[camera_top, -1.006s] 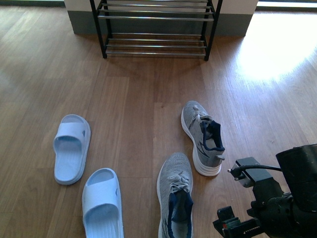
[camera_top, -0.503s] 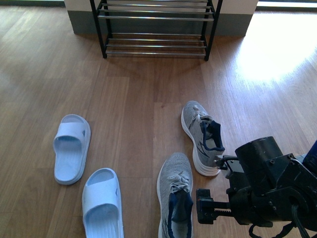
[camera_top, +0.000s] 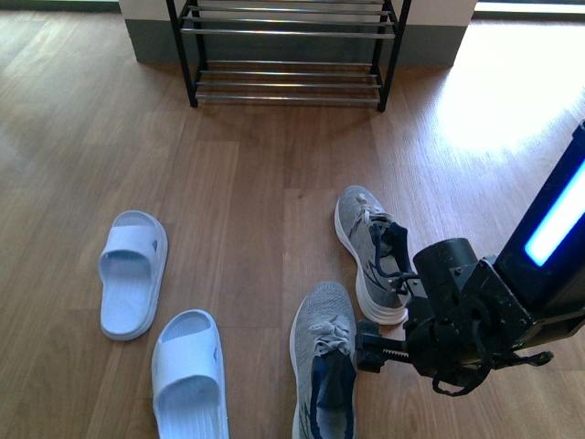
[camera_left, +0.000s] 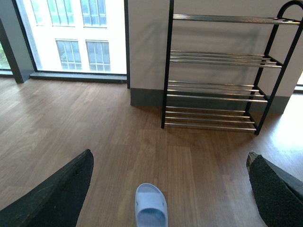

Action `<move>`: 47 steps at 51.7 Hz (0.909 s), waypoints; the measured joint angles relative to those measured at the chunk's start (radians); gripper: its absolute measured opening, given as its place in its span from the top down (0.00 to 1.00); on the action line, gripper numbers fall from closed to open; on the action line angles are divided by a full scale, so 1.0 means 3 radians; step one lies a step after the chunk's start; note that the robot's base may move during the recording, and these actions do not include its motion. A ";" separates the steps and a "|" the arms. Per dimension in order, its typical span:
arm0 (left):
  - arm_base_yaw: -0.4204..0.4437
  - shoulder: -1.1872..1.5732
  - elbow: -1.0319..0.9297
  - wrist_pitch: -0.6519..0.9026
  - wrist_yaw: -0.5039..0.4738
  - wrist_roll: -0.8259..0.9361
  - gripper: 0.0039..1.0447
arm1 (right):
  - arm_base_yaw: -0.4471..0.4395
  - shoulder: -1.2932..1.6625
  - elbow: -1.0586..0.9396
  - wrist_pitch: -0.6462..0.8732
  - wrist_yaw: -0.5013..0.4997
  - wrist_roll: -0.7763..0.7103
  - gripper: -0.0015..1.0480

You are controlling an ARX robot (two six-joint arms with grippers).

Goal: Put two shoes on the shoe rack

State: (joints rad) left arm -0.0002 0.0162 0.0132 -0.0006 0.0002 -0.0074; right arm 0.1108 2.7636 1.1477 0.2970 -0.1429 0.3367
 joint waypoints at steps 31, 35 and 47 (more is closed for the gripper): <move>0.0000 0.0000 0.0000 0.0000 -0.0001 0.0001 0.09 | -0.0356 -0.0228 -0.0492 0.0504 -0.0374 -0.0516 0.09; 0.0000 0.0000 0.0000 0.0000 0.0000 0.0001 0.09 | -0.0440 -0.0230 -0.0559 0.0614 -0.0303 -0.0614 0.09; 0.0000 0.0000 0.0000 0.0000 0.0000 0.0000 0.09 | -0.0515 -0.0296 -0.0669 0.0757 -0.0532 -0.0692 0.09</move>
State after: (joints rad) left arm -0.0002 0.0162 0.0132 -0.0006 0.0002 -0.0074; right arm -0.0437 2.6747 0.9470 0.5240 -0.3023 0.1291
